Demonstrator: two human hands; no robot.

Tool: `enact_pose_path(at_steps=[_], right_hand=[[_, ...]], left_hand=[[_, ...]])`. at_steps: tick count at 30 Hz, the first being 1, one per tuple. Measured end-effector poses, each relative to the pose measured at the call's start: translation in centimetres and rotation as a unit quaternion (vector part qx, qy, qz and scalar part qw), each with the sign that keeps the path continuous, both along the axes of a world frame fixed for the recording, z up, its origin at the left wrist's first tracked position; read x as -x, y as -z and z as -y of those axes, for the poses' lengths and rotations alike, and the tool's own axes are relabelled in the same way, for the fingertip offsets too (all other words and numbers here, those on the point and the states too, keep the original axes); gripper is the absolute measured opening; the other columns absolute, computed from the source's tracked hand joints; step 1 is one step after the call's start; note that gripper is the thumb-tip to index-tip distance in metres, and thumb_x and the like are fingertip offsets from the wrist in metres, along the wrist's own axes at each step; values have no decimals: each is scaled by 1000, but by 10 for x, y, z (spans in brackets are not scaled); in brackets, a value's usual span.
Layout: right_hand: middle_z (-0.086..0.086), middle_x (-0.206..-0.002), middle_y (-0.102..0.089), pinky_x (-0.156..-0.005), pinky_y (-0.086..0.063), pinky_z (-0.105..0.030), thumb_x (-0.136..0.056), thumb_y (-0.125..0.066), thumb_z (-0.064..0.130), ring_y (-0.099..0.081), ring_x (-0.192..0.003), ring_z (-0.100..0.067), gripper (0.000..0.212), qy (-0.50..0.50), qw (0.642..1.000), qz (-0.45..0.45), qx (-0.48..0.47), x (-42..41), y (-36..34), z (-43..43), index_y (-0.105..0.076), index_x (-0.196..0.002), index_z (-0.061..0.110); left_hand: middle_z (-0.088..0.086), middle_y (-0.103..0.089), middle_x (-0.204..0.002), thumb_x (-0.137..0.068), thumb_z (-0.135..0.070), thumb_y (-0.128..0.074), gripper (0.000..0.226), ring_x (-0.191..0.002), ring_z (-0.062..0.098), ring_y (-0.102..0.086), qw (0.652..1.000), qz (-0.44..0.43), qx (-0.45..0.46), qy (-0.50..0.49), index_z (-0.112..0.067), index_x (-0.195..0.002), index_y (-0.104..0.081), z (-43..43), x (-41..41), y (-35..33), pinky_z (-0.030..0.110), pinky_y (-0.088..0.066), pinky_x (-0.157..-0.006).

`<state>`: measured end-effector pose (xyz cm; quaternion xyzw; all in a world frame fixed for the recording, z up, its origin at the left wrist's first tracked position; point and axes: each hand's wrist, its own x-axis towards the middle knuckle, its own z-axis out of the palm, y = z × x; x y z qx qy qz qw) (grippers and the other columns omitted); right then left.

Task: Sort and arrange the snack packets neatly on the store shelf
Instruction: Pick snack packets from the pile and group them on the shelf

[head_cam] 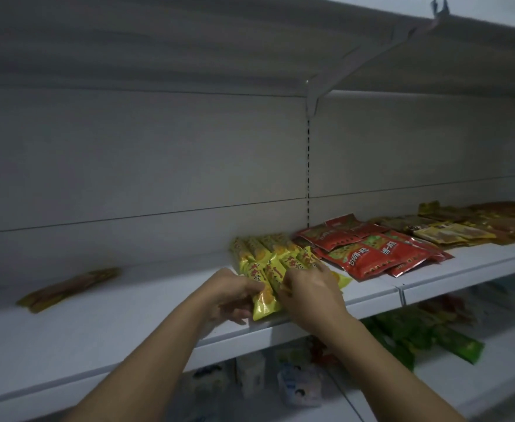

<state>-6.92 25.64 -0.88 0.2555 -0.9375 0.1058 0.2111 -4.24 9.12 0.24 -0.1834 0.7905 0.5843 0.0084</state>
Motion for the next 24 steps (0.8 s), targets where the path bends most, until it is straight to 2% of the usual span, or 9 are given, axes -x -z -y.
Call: enact_pose_path(at_steps=[4, 8, 9, 11, 14, 17, 19, 22, 24], right_hand=[[2, -104, -69, -121, -9, -49, -97, -49, 44, -52, -117, -21, 26, -15, 998, 23, -54, 8, -9, -3, -69, -103, 29], [7, -80, -61, -118, -5, -62, -97, -44, 26, -56, -93, -20, 30, -52, 994, 80, -54, 21, -14, -5, -59, -71, 27], [6, -85, -64, -118, -2, -63, -98, -42, 24, -58, -98, -21, 30, -65, 992, 99, -54, 25, -16, -6, -63, -77, 28], [3, -114, -69, -116, 2, -63, -102, -40, 27, -55, -119, -23, 30, -84, 986, 134, -45, 33, -18, -8, -69, -111, 31], [3, -150, -47, -116, 5, -64, -103, -41, 44, -33, -143, -23, 39, -114, 981, 156, -27, 42, -17, -19, -46, -142, 41], [4, -163, -21, -116, 4, -65, -93, -51, 58, -17, -150, -23, 57, -134, 978, 159, -8, 51, -21, -41, -33, -147, 47], [4, -164, -14, -118, -2, -65, -88, -57, 58, -17, -150, -26, 66, -140, 974, 176, -25, 58, -24, -55, -31, -147, 48], [1, -163, -18, -118, -22, -56, -86, -64, 54, -26, -146, -29, 67, -150, 969, 195, -28, 63, -22, -62, -37, -147, 44], [0, -158, -33, -111, -32, -42, -88, -65, 49, -36, -140, -24, 58, -166, 965, 203, -13, 62, -17, -59, -48, -142, 38]], left_hand=[[10, -62, -63, -90, -15, -71, 15, -41, 19, -58, 1000, 10, 8, 22, -7, -95, -59, 0, 0, -6, 31, -57, -47], [14, -62, -73, -90, -12, -71, 17, -45, 21, -60, 1000, 2, -28, 4, -5, -98, -58, -5, 6, -6, 34, -60, -53], [14, -61, -74, -90, -13, -71, 18, -46, 20, -60, 1000, 3, -28, -3, -5, -98, -58, -6, 7, -6, 34, -60, -54], [14, -63, -75, -90, -15, -72, 18, -49, 20, -61, 1000, 5, -21, -14, -5, -98, -58, -7, 9, -4, 34, -60, -54], [10, -66, -81, -90, -22, -72, 22, -62, 20, -62, 1000, 0, 8, -9, -9, -103, -60, -6, 6, -4, 31, -56, -53], [6, -62, -109, -88, -33, -74, 52, -86, 17, -62, 997, -44, 53, 17, -25, -132, -48, -2, 1, -2, 27, -54, -54], [0, -49, -127, -83, -45, -76, 67, -101, 14, -58, 987, -75, 138, 44, -36, -141, -44, -1, -3, 1, 29, -58, -70], [1, -39, -144, -77, -55, -76, 70, -123, 21, -51, 955, -111, 265, 72, -42, -140, -47, -7, -7, 8, 37, -48, -99], [2, -42, -142, -78, -52, -76, 64, -116, 18, -51, 943, -132, 295, 84, -36, -136, -53, -12, -7, 13, 29, -45, -93]])
